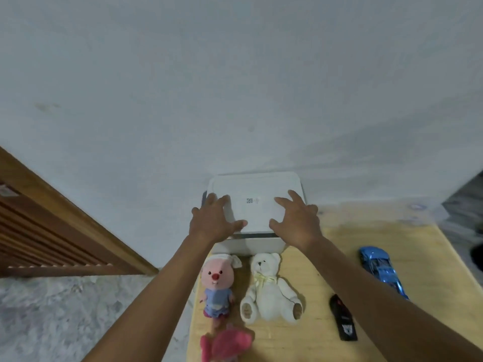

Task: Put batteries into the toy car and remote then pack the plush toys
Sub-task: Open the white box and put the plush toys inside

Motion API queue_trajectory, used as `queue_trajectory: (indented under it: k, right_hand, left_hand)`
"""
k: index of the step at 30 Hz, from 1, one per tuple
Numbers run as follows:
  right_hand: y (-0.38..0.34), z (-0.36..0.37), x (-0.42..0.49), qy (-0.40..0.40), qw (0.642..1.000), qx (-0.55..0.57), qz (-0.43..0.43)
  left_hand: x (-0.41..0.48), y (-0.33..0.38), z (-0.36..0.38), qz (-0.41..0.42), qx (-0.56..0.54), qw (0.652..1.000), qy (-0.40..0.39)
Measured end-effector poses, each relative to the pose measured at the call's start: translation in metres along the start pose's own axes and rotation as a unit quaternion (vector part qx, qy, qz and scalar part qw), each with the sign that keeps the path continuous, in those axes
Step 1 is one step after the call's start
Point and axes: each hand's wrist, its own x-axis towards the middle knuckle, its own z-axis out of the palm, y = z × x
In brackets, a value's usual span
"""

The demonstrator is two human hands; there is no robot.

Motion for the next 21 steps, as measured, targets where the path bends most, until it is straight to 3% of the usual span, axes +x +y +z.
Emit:
queue_trajectory:
  k: [4, 10, 16, 21]
  right_hand:
    - [0.061, -0.036, -0.007, 0.030, 0.999, 0.021, 0.033]
    - [0.205, -0.092, -0.049, 0.082, 0.987, 0.022, 0.139]
    - [0.358, -0.120, -0.122, 0.064, 0.963, 0.061, 0.256]
    - [0.443, -0.107, -0.169, 0.027, 0.945, 0.110, 0.307]
  left_hand:
    - [-0.007, 0.079, 0.011, 0.062, 0.029, 0.997, 0.022]
    - [-0.024, 0.231, 0.075, 0.137, 0.008, 0.990, -0.038]
    - [-0.073, 0.366, 0.176, 0.180, 0.025, 0.973, -0.139]
    - [-0.102, 0.420, 0.253, 0.214, 0.082, 0.954, -0.194]
